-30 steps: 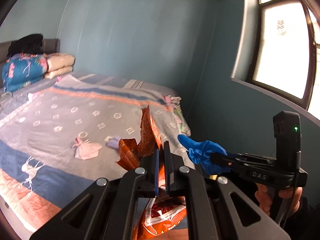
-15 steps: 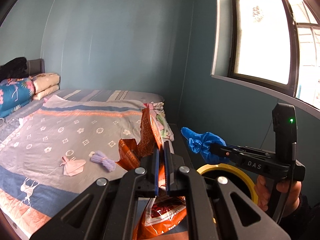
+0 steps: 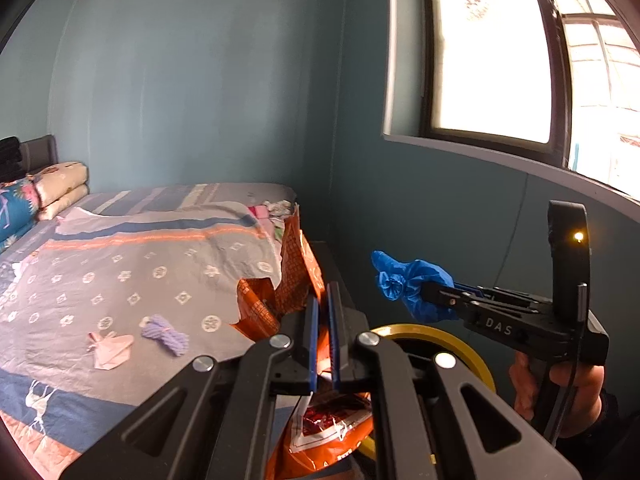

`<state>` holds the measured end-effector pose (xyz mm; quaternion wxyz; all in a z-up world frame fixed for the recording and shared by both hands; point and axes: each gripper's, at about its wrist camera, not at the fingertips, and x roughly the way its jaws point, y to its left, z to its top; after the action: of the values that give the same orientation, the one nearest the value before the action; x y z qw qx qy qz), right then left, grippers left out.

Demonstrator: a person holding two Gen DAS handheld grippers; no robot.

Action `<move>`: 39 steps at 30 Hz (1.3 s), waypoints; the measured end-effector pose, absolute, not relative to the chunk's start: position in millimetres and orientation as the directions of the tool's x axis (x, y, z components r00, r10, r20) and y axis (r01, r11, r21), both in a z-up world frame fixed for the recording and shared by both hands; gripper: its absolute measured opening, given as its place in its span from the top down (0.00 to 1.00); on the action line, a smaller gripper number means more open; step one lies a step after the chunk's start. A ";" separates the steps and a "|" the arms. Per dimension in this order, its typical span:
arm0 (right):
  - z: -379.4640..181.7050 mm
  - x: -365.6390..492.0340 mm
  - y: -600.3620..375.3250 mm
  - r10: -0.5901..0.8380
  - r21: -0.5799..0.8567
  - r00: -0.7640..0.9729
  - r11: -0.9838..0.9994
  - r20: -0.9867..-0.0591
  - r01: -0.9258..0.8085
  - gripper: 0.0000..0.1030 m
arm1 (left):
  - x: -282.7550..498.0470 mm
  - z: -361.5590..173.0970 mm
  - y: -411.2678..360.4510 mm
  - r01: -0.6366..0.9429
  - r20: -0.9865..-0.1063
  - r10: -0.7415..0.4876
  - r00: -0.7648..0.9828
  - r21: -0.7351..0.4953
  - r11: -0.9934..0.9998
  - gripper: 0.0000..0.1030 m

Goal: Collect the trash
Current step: 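Open both tools over the yellow bin to drop wrapper and glove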

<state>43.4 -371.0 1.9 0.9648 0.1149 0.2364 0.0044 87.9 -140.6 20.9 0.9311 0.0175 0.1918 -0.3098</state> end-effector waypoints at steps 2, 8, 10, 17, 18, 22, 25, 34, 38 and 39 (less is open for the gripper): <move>-2.7 41.7 -380.7 0.054 0.233 0.882 0.970 -0.469 0.064 0.79 | 88.0 17.4 -153.2 0.600 -0.379 -0.582 0.720 -0.081 0.796 0.96; -22.2 41.3 -409.4 0.040 0.261 0.858 0.959 -0.513 0.111 0.79 | 92.3 7.0 -186.3 0.639 -0.411 -0.610 0.678 -0.083 0.765 0.96; -31.5 42.0 -418.9 0.045 0.277 0.846 0.953 -0.531 0.123 0.79 | 96.8 1.0 -197.2 0.649 -0.429 -0.617 0.660 -0.089 0.756 0.96; -62.0 49.7 -443.1 0.063 0.319 0.809 0.935 -0.584 0.158 0.78 | 110.3 -26.1 -227.4 0.678 -0.491 -0.637 0.594 -0.120 0.725 0.96; -65.3 51.8 -446.1 0.064 0.323 0.806 0.932 -0.589 0.163 0.77 | 111.6 -30.4 -230.4 0.681 -0.499 -0.639 0.586 -0.125 0.722 0.96; -79.4 54.2 -453.0 0.073 0.350 0.788 0.918 -0.611 0.186 0.74 | 122.5 -50.8 -239.5 0.683 -0.542 -0.640 0.545 -0.157 0.714 0.96; -87.6 55.3 -459.3 0.078 0.369 0.780 0.907 -0.621 0.203 0.72 | 131.5 -63.7 -241.9 0.679 -0.580 -0.644 0.498 -0.201 0.706 0.95; -92.2 57.6 -468.0 0.061 0.400 0.793 0.885 -0.606 0.237 0.43 | 148.9 -73.4 -215.4 0.600 -0.588 -0.611 0.530 -0.250 0.760 0.49; -87.0 58.2 -464.1 0.051 0.392 0.807 0.891 -0.588 0.229 0.33 | 160.2 -73.3 -194.8 0.554 -0.583 -0.580 0.568 -0.251 0.794 0.36; -84.9 60.5 -460.4 0.054 0.390 0.812 0.895 -0.581 0.219 0.30 | 164.5 -73.6 -186.5 0.538 -0.580 -0.573 0.578 -0.258 0.803 0.31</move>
<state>60.5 -460.4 -84.9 0.9247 0.2253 0.3035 -0.0446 164.5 -186.5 -73.6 0.8880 -0.0266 0.3361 -0.3128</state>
